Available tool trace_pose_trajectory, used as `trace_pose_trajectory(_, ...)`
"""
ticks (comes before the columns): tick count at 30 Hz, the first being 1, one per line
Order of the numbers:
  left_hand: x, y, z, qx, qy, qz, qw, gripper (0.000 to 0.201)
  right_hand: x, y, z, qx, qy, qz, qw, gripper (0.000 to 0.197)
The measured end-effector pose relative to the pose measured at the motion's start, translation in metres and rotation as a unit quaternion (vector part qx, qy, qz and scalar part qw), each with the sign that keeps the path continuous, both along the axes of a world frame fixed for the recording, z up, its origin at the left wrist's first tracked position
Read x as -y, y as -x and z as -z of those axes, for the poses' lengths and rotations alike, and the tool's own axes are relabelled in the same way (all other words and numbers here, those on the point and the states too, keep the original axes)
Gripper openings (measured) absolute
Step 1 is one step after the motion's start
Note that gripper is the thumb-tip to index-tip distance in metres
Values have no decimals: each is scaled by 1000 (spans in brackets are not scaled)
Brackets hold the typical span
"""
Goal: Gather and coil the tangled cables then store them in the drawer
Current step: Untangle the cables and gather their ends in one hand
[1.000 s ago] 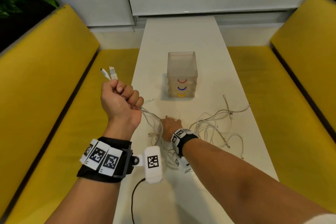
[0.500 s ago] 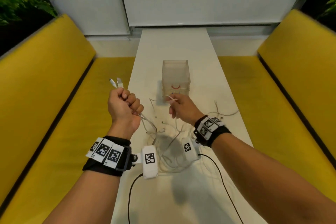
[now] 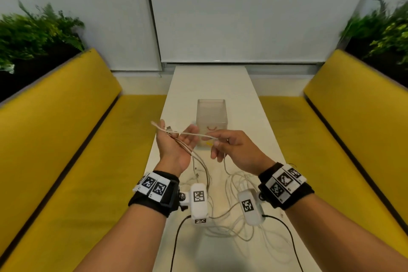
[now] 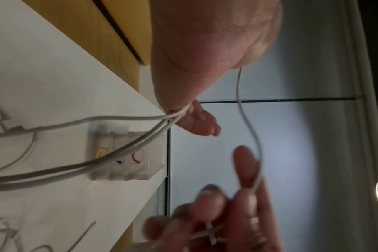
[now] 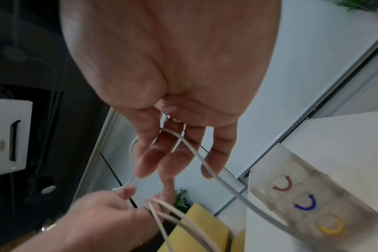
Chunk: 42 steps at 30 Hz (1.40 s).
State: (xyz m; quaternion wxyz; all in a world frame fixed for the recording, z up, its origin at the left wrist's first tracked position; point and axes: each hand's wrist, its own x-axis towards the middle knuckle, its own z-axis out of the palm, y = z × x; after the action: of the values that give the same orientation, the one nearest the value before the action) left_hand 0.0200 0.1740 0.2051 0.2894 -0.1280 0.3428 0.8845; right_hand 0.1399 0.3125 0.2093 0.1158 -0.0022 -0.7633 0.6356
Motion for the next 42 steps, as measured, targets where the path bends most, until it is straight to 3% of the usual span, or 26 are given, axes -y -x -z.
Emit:
trace_pose_trajectory(6, 5, 7, -13, 15, -64, -22, 998, 55, -1, -12, 31, 46, -2, 53, 998, 25)
trace_pose_trajectory(12, 16, 14, -46, -57, -30, -90, 994, 59, -16, -19, 59, 107, -102, 111, 983, 24)
trace_pose_trajectory(22, 41, 46, -69, -95, 7, -190, 977, 51, -70, -41, 99, 152, -104, 236, 954, 20)
trace_pose_trajectory(28, 56, 59, -76, -113, -1, -230, 967, 50, -106, -57, 113, 205, -127, 313, 919, 22)
trace_pose_trajectory(36, 60, 57, -71, -103, 4, -248, 963, 52, -141, -76, 122, 241, -86, 428, 867, 28)
trace_pose_trajectory(39, 57, 55, -72, -105, 2, -230, 968, 53, -140, -80, 120, 290, -111, 403, 861, 29)
trace_pose_trajectory(42, 50, 49, -68, -120, 12, -176, 977, 55, -127, -79, 114, 350, -119, 279, 886, 28)
